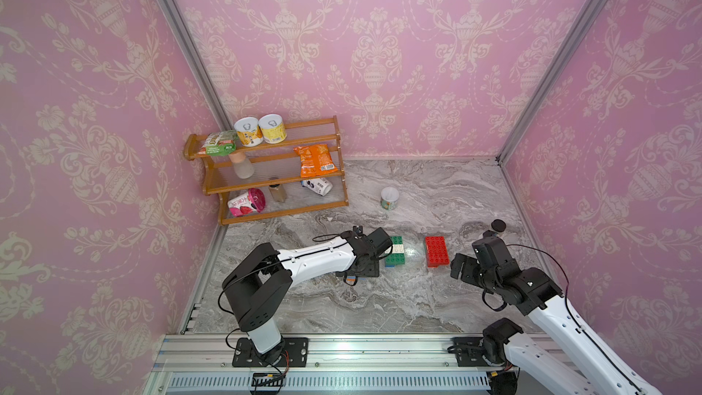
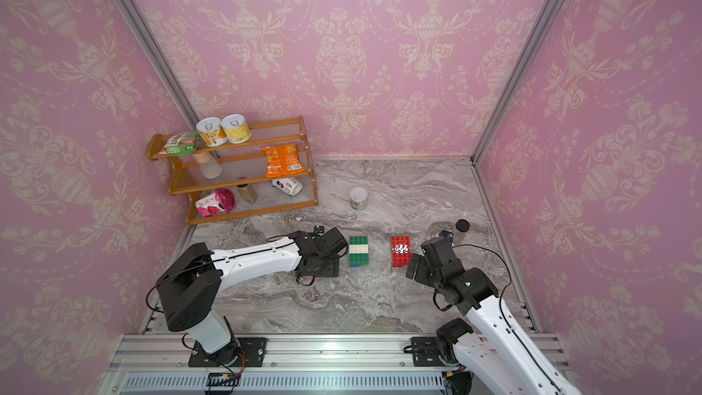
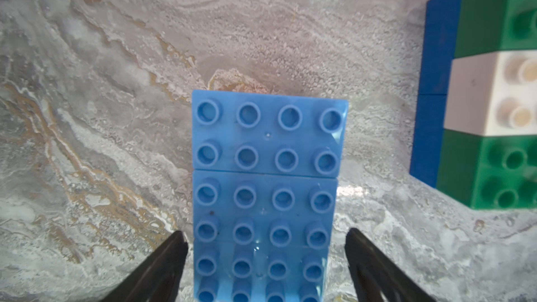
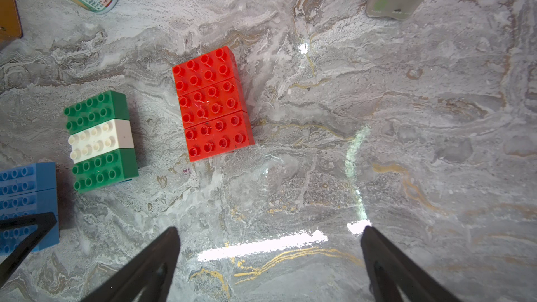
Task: Assemble a rectangle with lego
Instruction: Assemble the lego brick with the lego brick.
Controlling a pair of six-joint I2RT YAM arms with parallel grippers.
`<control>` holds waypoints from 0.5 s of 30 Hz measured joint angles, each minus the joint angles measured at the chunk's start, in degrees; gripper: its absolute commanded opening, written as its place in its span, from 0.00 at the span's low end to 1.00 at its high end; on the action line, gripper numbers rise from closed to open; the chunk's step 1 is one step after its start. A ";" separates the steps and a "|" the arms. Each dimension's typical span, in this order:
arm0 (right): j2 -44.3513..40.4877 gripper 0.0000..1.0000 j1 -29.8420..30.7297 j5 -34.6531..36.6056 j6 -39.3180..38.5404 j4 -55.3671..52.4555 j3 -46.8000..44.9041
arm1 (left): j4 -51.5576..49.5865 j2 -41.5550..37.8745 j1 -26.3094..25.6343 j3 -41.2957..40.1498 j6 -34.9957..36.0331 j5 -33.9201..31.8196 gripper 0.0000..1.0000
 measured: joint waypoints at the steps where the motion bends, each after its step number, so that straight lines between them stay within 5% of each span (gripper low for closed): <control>1: 0.00 1.00 0.00 0.02 -0.02 0.00 0.00 | -0.04 -0.11 0.00 0.00 -0.02 -0.22 0.94; 15: 0.00 1.00 -0.28 0.13 -0.02 -0.02 0.00 | -2.99 -5.38 0.11 2.51 0.00 -3.67 0.99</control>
